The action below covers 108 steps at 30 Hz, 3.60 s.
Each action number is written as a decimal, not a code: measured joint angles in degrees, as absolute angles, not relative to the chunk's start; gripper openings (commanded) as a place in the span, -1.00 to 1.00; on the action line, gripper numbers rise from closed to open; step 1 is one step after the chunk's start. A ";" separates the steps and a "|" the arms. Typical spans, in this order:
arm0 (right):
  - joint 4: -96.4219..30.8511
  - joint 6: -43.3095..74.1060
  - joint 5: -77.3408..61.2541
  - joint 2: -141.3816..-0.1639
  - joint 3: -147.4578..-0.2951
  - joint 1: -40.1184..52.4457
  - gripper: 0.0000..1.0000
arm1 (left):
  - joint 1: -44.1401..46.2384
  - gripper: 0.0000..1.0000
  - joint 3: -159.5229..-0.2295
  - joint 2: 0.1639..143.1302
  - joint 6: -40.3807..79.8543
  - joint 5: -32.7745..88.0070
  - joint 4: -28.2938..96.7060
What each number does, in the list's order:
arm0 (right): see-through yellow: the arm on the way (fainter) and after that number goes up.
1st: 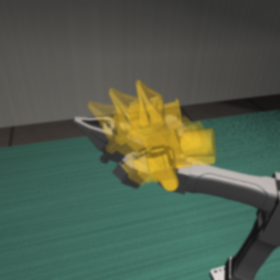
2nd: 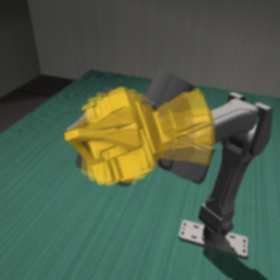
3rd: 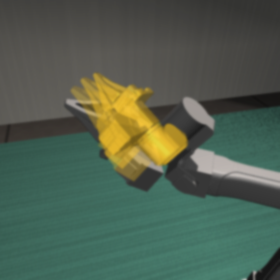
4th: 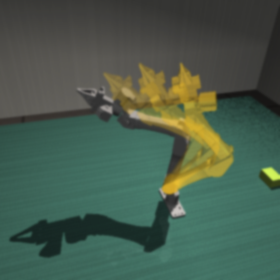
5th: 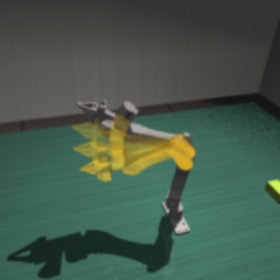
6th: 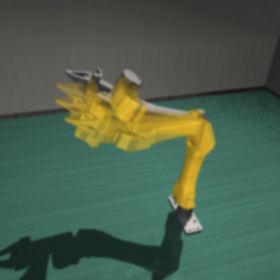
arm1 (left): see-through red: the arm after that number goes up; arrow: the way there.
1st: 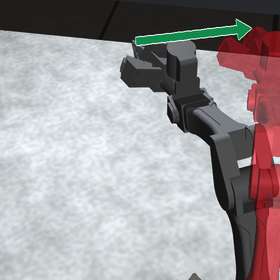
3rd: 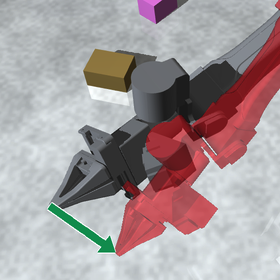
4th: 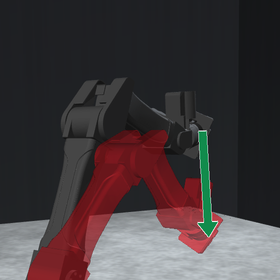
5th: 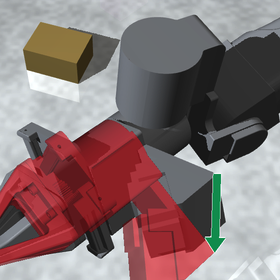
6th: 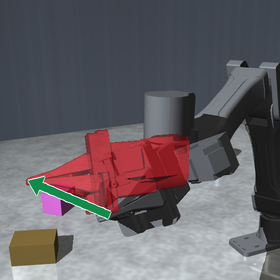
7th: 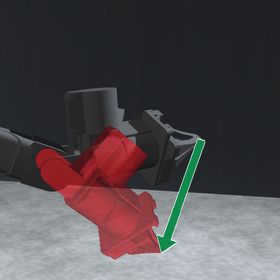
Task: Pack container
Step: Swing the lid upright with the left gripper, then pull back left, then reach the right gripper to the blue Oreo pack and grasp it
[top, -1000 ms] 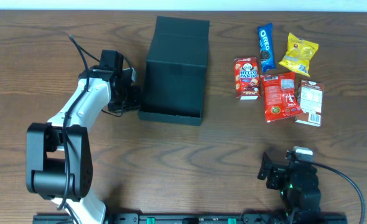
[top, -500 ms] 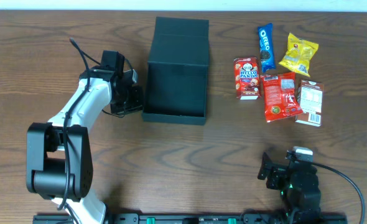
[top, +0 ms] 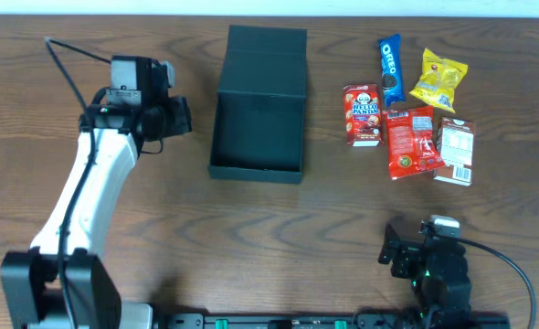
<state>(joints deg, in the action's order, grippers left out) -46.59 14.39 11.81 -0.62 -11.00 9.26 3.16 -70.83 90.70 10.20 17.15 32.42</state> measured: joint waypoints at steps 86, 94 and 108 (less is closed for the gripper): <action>-42.61 -2.13 2.39 -142.65 -121.89 -0.40 0.76 | 3.14 0.91 -70.87 90.65 6.59 7.44 23.73; -42.59 -1.89 2.66 -143.44 -121.89 -0.40 0.30 | 3.14 0.90 -70.87 90.65 6.55 7.44 23.73; -42.48 -0.43 2.87 -144.00 -121.89 -0.40 -0.15 | 1.54 0.91 -70.85 90.65 5.89 7.44 23.73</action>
<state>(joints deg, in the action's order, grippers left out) -42.48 -0.43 2.87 -144.00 -121.89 -0.40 1.54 -70.85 90.65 5.89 7.44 23.73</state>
